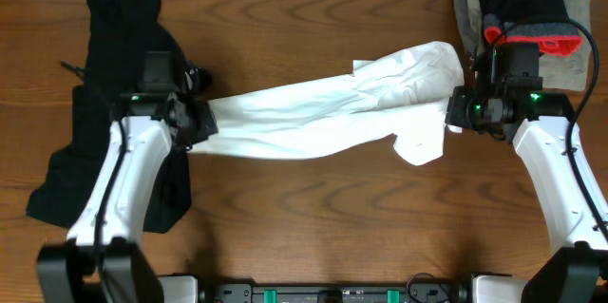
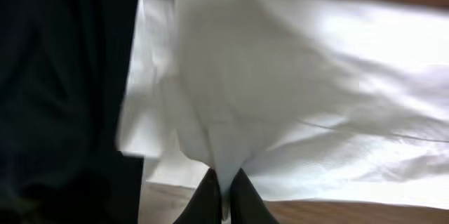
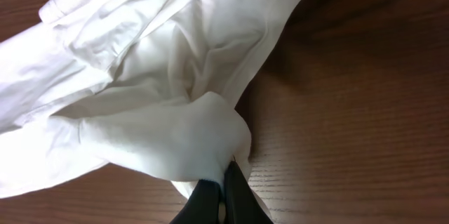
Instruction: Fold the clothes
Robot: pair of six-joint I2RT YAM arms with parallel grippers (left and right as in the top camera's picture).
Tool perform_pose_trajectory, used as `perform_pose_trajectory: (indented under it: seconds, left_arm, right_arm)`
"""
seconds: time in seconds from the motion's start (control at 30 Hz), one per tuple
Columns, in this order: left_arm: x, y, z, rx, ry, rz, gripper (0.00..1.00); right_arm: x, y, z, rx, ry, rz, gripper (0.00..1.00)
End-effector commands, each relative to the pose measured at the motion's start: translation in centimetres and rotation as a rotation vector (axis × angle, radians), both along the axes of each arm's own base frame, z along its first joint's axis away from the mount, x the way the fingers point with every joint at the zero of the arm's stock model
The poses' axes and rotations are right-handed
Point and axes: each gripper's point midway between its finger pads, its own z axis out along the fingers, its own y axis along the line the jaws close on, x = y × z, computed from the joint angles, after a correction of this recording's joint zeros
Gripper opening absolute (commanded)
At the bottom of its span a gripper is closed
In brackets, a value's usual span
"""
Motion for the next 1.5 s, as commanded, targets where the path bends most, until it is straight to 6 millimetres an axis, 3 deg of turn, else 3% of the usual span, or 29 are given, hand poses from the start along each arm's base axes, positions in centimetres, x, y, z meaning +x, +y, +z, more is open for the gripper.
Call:
perform_pose_trajectory:
  seconds: [0.0,0.17,0.27,0.4,0.57,0.67,0.73,0.77,0.8,0.83,0.87,1.0,1.07,1.47]
  left_arm:
    - [0.3,0.1,0.9,0.001,-0.027,-0.002,0.07]
    - [0.0,0.1,0.7,0.000,-0.012,-0.002,0.06]
    - [1.5,0.1,1.1,0.000,-0.072,-0.002,0.06]
    - [5.8,0.2,3.2,-0.001,-0.267,0.009,0.06]
    - [12.5,0.8,7.6,0.024,-0.587,0.032,0.06]
    - [15.9,1.2,8.4,0.040,-0.718,0.039,0.06]
    - [18.0,1.2,7.7,0.045,-0.775,0.036,0.06]
    - [18.9,1.2,7.1,0.046,-0.795,0.037,0.12]
    - [19.8,1.3,6.1,0.046,-0.811,0.037,0.36]
    - [20.5,1.3,5.1,0.045,-0.815,0.037,0.75]
    - [20.9,1.3,3.8,0.046,-0.804,0.037,0.98]
    - [19.9,1.4,-2.1,0.046,-0.643,0.036,0.98]
    - [18.7,1.6,-3.7,0.048,-0.561,0.039,0.98]
    - [9.7,1.8,-7.6,0.049,-0.143,0.025,0.98]
  right_arm:
    - [0.3,-0.4,0.7,-0.013,-0.024,0.002,0.02]
    - [0.3,-0.4,0.7,-0.013,-0.024,0.002,0.01]
    - [0.3,-0.4,0.7,-0.013,-0.025,0.002,0.01]
    - [0.5,-0.4,0.8,-0.013,-0.034,0.002,0.01]
    - [0.6,-0.4,0.9,-0.013,-0.039,0.002,0.01]
    - [0.8,-0.4,0.9,-0.013,-0.044,0.002,0.01]
    - [0.9,-0.4,1.0,-0.014,-0.050,0.003,0.01]
    - [0.9,-0.3,1.0,-0.014,-0.052,0.005,0.02]
    - [0.9,-0.3,1.0,-0.014,-0.053,0.007,0.02]
    - [1.0,-0.2,1.0,-0.014,-0.054,0.008,0.02]
    - [1.0,-0.2,1.0,-0.014,-0.054,0.010,0.02]
    - [1.0,-0.1,1.0,-0.013,-0.054,0.012,0.02]
    - [1.0,-0.1,1.0,-0.013,-0.054,0.012,0.02]
    - [1.1,0.0,1.1,-0.014,-0.058,0.014,0.03]
